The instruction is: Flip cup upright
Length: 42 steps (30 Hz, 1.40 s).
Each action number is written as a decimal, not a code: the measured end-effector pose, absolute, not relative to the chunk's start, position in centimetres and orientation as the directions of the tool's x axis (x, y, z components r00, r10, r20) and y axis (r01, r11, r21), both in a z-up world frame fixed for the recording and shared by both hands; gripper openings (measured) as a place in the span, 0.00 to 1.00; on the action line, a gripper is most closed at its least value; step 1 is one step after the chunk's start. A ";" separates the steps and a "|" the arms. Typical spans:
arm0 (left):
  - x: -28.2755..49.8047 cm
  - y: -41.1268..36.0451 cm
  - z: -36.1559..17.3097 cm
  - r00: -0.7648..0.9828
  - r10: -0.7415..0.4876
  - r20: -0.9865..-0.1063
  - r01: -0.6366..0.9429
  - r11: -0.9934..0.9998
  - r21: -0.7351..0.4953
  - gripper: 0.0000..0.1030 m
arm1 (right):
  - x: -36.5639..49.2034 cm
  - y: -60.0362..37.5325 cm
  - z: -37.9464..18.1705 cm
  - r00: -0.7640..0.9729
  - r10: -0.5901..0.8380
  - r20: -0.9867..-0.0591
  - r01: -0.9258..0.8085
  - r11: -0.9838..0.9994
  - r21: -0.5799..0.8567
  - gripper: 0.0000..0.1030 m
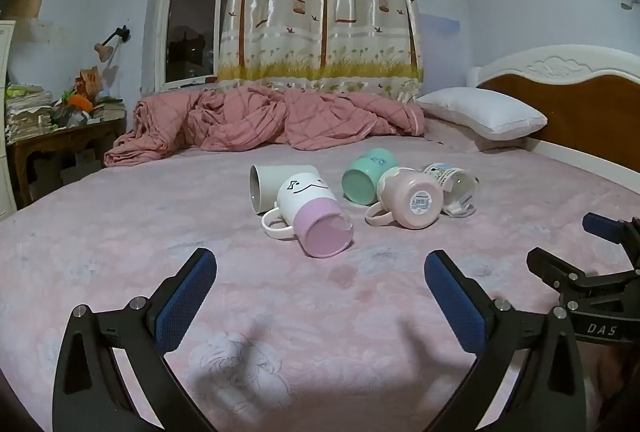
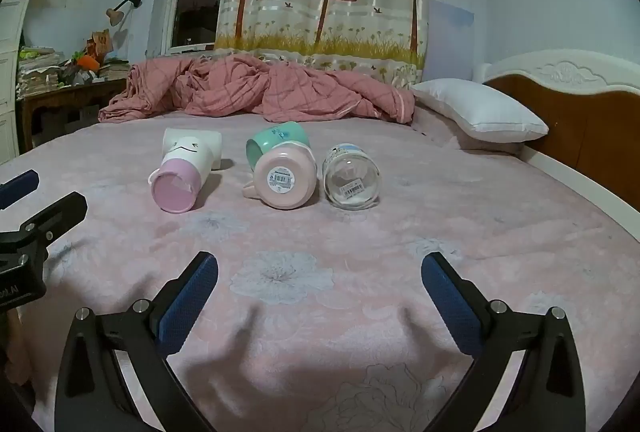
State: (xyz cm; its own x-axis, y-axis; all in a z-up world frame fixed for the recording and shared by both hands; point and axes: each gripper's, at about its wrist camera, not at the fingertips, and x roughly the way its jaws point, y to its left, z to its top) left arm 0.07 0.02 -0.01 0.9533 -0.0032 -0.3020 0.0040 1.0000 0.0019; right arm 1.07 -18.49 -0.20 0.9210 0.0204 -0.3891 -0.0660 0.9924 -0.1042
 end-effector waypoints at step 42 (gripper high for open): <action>-0.1 1.2 0.0 0.955 0.005 -0.298 -0.005 1.000 0.000 1.00 | 1.7 -18.6 -0.8 0.916 0.005 -0.400 -0.055 0.992 -0.114 1.00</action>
State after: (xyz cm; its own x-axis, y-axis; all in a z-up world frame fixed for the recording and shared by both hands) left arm -0.06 1.22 0.04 0.9547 0.0051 -0.2976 -0.0055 1.0000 -0.0005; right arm 1.68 -18.62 -0.78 0.9164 0.0050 -0.4001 -0.0552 0.9919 -0.1142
